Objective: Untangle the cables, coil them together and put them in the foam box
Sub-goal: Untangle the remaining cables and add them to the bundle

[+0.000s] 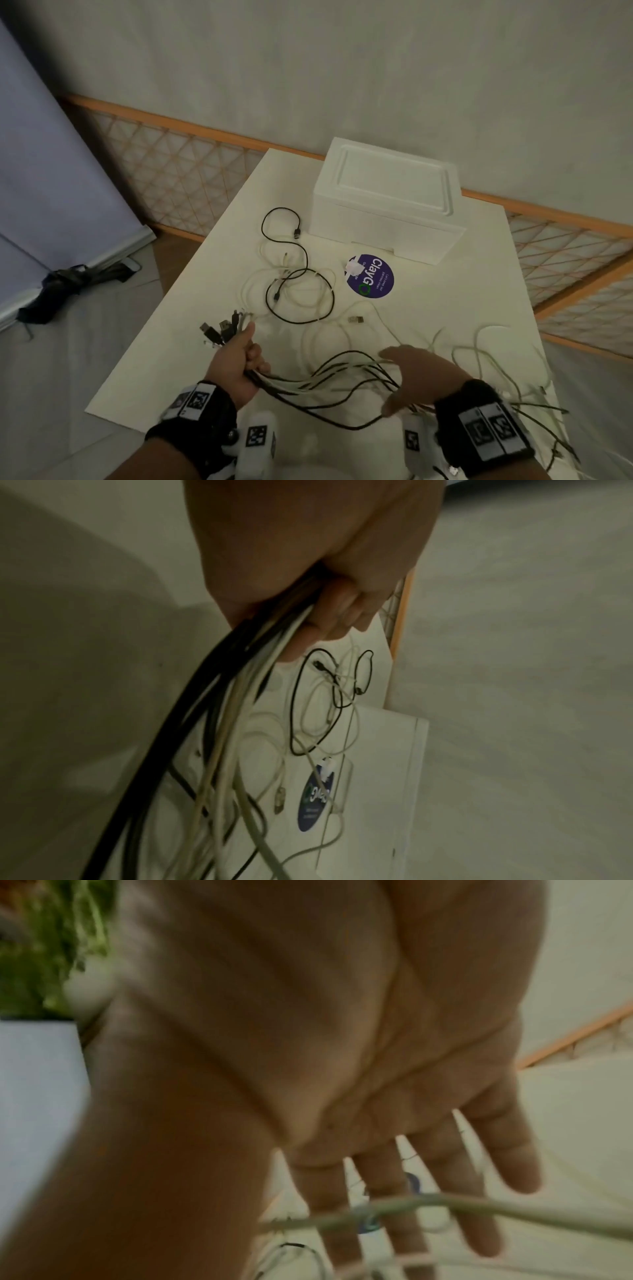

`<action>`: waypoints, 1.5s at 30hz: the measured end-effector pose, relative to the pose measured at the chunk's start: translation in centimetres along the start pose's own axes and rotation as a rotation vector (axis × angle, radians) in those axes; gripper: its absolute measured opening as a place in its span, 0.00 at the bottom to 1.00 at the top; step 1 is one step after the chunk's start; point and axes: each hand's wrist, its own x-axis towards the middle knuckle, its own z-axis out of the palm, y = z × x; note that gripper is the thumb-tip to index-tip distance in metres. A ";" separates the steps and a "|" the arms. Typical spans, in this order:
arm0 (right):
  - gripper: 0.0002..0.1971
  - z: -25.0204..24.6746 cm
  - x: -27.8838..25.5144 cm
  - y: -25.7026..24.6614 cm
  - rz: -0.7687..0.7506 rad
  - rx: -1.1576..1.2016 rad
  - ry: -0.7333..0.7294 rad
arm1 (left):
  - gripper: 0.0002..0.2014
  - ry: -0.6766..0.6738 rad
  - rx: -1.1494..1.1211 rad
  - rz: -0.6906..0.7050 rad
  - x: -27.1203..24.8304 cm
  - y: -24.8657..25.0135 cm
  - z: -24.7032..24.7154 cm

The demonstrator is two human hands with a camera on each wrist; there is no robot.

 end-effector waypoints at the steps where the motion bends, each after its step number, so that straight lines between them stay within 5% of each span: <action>1: 0.50 -0.6 0.1 -0.8 -0.068 0.079 0.027 | 0.15 0.012 -0.003 -0.013 0.2 -0.3 -0.1; 4: 0.27 -0.7 1.7 -3.8 -0.244 0.168 0.235 | 0.10 0.014 0.018 -0.069 0.2 -0.7 0.1; 7: 0.16 0.8 4.4 -6.6 -0.279 -0.052 0.330 | 0.14 -0.010 0.080 -0.102 0.2 -1.1 0.3; 12: 0.19 4.3 6.9 -9.5 -0.177 -0.276 0.211 | 0.18 -0.002 0.146 -0.063 0.3 -2.2 0.1; 17: 0.12 5.7 7.8 -8.9 -0.117 -0.371 0.231 | 0.17 -0.043 0.262 0.056 0.5 -2.4 0.4; 23: 0.05 2.1 6.7 -7.1 -0.196 -0.274 0.614 | 0.10 -0.206 0.375 0.238 0.1 -1.0 3.5; 27: 0.11 -0.1 5.3 -6.6 -0.323 -0.310 0.826 | 0.09 -0.363 0.514 0.303 -0.4 -0.1 5.8; 34: 0.12 -4.1 0.6 -7.4 -0.549 0.262 1.058 | 0.06 -0.394 0.606 0.317 0.0 -0.2 7.7; 37: 0.10 -4.8 0.1 -6.7 -0.526 0.604 0.971 | 0.09 -0.353 0.491 0.285 0.3 -0.2 7.8; 41: 0.17 -3.1 2.8 -6.8 -0.386 0.485 0.712 | 0.13 -0.450 0.317 0.228 0.0 -0.4 7.8; 45: 0.24 0.2 4.8 -8.2 -0.514 0.641 0.445 | 0.17 -0.482 0.208 0.172 -0.3 -0.1 7.9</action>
